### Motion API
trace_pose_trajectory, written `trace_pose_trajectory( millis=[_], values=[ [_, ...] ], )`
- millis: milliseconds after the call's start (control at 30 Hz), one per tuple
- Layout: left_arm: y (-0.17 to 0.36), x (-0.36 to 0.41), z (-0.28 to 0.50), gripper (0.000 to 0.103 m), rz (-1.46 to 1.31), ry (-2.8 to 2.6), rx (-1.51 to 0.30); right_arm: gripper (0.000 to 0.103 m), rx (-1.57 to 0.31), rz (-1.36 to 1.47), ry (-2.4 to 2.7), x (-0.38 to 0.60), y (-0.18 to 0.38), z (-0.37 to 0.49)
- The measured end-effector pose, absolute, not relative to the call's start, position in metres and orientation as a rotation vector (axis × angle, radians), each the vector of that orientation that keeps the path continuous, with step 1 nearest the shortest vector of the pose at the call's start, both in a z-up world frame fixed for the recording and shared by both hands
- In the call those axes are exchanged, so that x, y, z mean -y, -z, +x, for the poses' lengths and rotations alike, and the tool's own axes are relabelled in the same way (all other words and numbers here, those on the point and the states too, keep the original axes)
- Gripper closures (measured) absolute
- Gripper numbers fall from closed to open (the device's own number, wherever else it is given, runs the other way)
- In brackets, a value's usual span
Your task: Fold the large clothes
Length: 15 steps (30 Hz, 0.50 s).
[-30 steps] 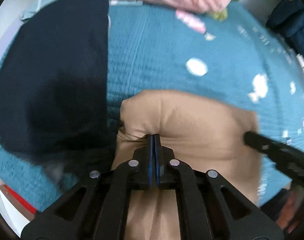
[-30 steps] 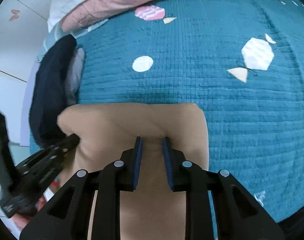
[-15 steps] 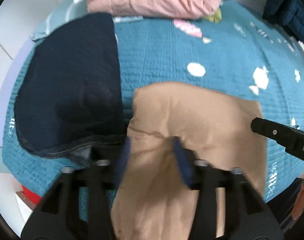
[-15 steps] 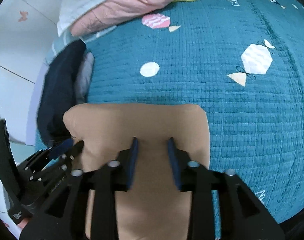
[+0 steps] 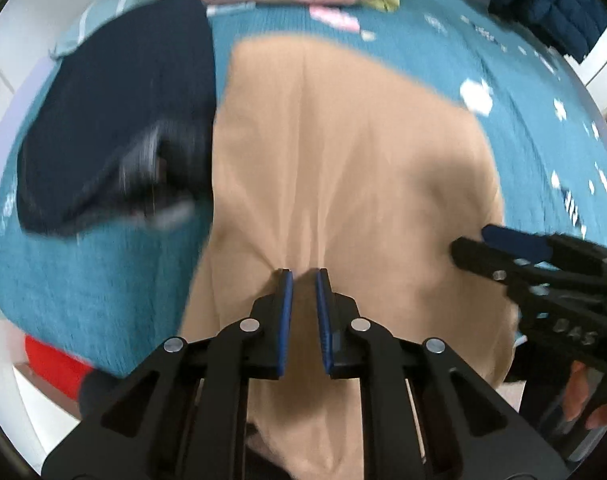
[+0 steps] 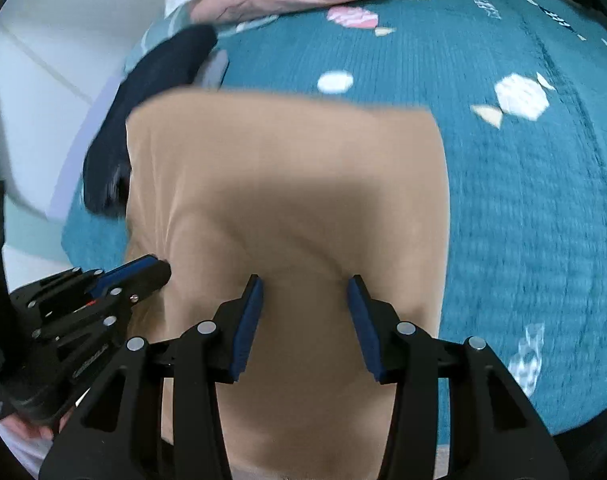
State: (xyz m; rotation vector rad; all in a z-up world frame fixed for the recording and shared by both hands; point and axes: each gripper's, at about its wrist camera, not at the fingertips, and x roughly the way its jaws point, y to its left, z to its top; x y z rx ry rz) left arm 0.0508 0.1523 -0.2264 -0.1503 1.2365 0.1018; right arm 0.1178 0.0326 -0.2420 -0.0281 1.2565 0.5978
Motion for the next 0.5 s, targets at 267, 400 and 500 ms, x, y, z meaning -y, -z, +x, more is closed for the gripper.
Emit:
trace_pose_trajectory(
  millis=[267,400,500],
  values=[
    [0.251,-0.141,-0.009,0.091,-0.147,-0.089,-1.318,0.060,-1.451,-0.018,-0.623,-0.003,0.289,0.053],
    [0.263,-0.140,-0.031,0.091,-0.172,-0.089,-1.357,0.060,-1.463,-0.012,-0.627,0.001,0.283,0.048],
    [0.260,-0.144,-0.042,0.090,-0.204,-0.083,-1.358,0.060,-1.486,-0.021,-0.630,0.002,0.281,0.046]
  ],
)
